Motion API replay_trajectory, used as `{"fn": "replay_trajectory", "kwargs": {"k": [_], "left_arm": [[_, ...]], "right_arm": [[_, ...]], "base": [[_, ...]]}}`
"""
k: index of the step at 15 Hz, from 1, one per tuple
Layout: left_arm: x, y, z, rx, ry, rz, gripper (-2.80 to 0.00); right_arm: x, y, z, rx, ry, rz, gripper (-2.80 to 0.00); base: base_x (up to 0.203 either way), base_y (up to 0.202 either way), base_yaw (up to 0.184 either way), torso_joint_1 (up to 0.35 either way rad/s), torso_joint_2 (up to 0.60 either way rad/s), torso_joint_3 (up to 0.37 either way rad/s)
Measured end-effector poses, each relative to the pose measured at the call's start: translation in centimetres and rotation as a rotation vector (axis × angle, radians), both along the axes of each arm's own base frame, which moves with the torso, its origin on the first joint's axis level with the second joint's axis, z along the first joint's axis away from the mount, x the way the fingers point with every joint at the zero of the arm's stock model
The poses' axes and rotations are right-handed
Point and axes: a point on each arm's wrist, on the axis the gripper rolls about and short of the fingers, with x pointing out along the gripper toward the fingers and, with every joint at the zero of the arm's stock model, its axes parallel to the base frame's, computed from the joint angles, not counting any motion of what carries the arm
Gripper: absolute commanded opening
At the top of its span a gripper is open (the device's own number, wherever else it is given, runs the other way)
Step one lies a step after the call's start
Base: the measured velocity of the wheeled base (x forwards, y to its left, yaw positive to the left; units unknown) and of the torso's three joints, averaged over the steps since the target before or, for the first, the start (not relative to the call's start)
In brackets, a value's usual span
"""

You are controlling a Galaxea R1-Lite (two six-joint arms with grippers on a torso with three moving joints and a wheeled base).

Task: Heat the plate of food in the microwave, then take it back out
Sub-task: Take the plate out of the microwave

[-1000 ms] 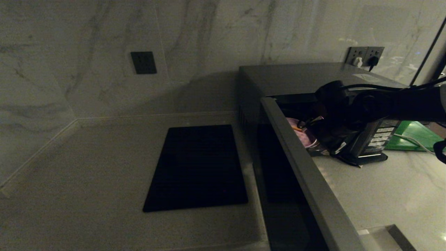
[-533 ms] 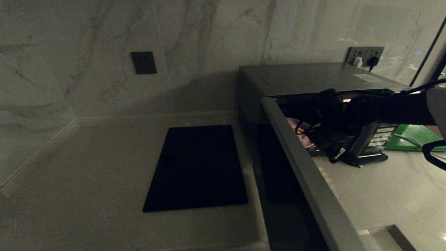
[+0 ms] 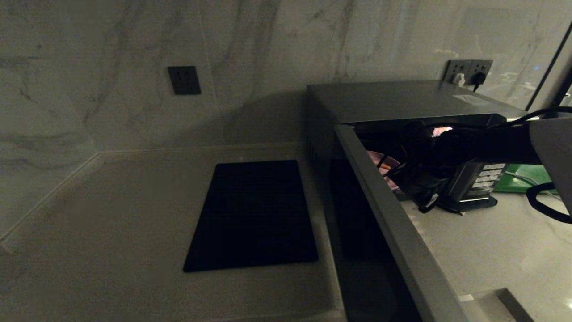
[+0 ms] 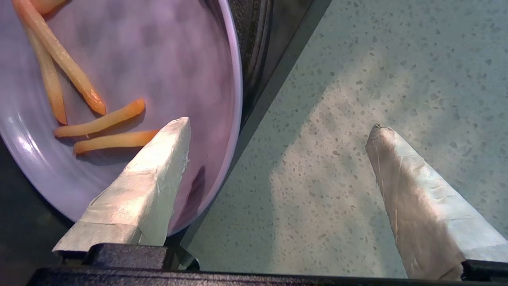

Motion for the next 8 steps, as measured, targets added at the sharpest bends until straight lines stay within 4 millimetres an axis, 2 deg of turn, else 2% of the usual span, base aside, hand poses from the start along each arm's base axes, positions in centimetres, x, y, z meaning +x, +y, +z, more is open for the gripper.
{"fn": "replay_trajectory", "kwargs": {"k": [8], "left_arm": [[0.00, 0.00, 0.00, 0.000, 0.000, 0.000, -2.80]], "right_arm": [[0.57, 0.12, -1.05, 0.002, 0.016, -0.004, 0.00]], "base": [[0.000, 0.000, 0.000, 0.000, 0.00, 0.000]]}}
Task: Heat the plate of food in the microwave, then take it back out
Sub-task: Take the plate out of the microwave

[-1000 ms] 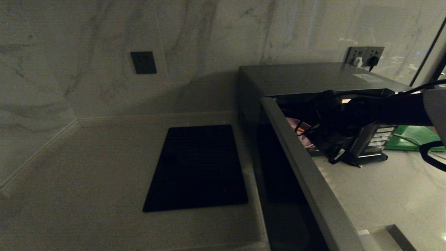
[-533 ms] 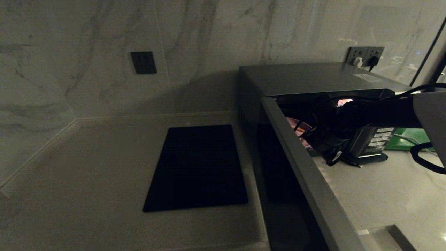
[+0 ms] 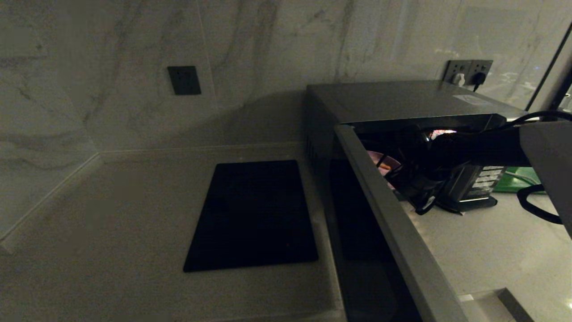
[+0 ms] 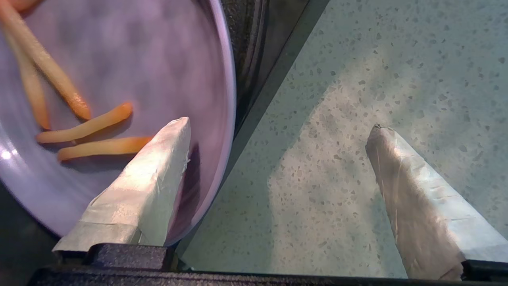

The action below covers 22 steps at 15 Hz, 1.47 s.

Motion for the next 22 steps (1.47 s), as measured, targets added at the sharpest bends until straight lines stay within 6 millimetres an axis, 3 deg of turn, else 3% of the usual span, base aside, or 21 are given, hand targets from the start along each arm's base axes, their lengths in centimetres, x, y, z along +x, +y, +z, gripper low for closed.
{"fn": "replay_trajectory", "kwargs": {"k": [22], "left_arm": [[0.00, 0.00, 0.00, 0.000, 0.000, 0.000, -2.80]], "right_arm": [[-0.57, -0.16, -0.15, -0.015, 0.055, 0.004, 0.00]], "base": [[0.000, 0.000, 0.000, 0.000, 0.00, 0.000]]}}
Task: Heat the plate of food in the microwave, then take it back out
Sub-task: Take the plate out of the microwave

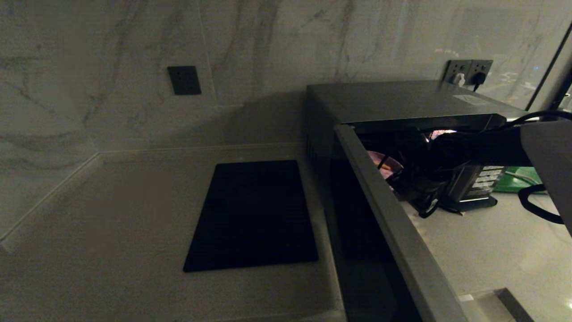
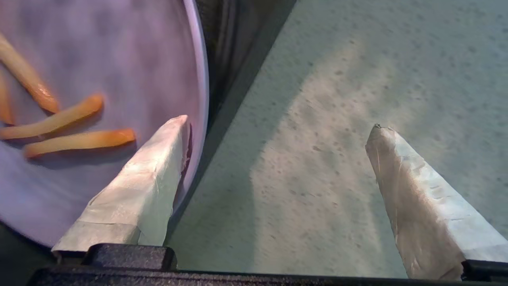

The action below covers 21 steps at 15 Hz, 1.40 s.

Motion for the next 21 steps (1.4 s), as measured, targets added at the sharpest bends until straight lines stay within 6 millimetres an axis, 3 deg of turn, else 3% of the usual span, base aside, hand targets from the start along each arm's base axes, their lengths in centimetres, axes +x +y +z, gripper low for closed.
{"fn": "replay_trajectory", "kwargs": {"k": [21], "left_arm": [[0.00, 0.00, 0.00, 0.000, 0.000, 0.000, -2.80]], "right_arm": [[0.14, -0.03, 0.16, 0.002, 0.007, 0.005, 0.00]], "base": [[0.000, 0.000, 0.000, 0.000, 0.00, 0.000]]}}
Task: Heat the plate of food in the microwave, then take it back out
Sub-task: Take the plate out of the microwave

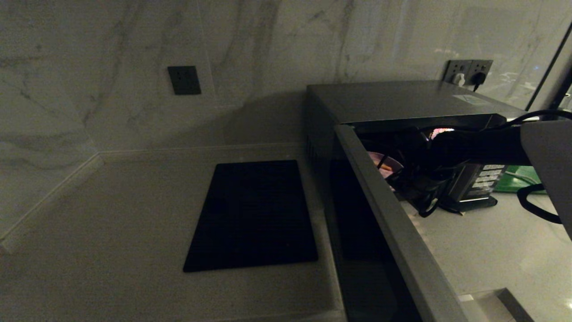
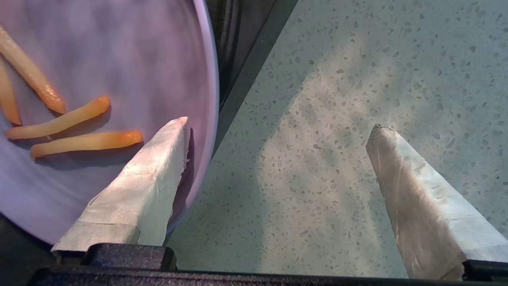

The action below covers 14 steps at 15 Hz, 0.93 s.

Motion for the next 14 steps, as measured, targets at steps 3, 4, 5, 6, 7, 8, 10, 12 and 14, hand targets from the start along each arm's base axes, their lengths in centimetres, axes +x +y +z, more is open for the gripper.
{"fn": "replay_trajectory", "kwargs": {"k": [3, 4, 5, 6, 7, 8, 10, 12, 14], "left_arm": [[0.00, 0.00, 0.00, 0.000, 0.000, 0.000, -2.80], [0.00, 0.00, 0.00, 0.000, 0.000, 0.000, -2.80], [0.00, 0.00, 0.00, 0.000, 0.000, 0.000, -2.80], [0.00, 0.00, 0.00, 0.000, 0.000, 0.000, -2.80], [0.00, 0.00, 0.00, -0.001, 0.000, 0.000, -2.80], [0.00, 0.00, 0.00, 0.000, 0.000, 0.000, -2.80], [0.00, 0.00, 0.00, 0.000, 0.000, 0.000, -2.80], [0.00, 0.00, 0.00, 0.000, 0.000, 0.000, -2.80], [0.00, 0.00, 0.00, 0.000, 0.000, 0.000, -2.80]], "right_arm": [[0.05, 0.01, -0.16, -0.001, 0.003, 0.000, 0.00], [0.06, 0.00, -0.17, 0.000, 0.003, -0.001, 0.00], [0.07, 0.01, -0.18, 0.000, 0.004, 0.000, 0.00], [0.07, 0.01, -0.20, -0.001, 0.004, 0.001, 0.00], [0.08, 0.01, -0.16, 0.000, 0.003, 0.001, 0.00], [0.08, 0.01, -0.12, 0.001, 0.002, 0.001, 0.00], [0.09, 0.01, -0.05, 0.001, -0.001, 0.000, 0.00], [0.09, 0.01, 0.10, 0.003, -0.006, 0.000, 0.00], [0.09, -0.06, 0.22, 0.003, -0.009, -0.002, 0.00]], "base": [[0.000, 0.000, 0.000, 0.000, 0.00, 0.000], [0.000, 0.000, 0.000, 0.000, 0.00, 0.000], [0.000, 0.000, 0.000, 0.000, 0.00, 0.000], [0.000, 0.000, 0.000, 0.000, 0.00, 0.000], [0.000, 0.000, 0.000, 0.000, 0.00, 0.000], [0.000, 0.000, 0.000, 0.000, 0.00, 0.000], [0.000, 0.000, 0.000, 0.000, 0.00, 0.000], [0.000, 0.000, 0.000, 0.000, 0.00, 0.000], [0.000, 0.000, 0.000, 0.000, 0.00, 0.000]]}}
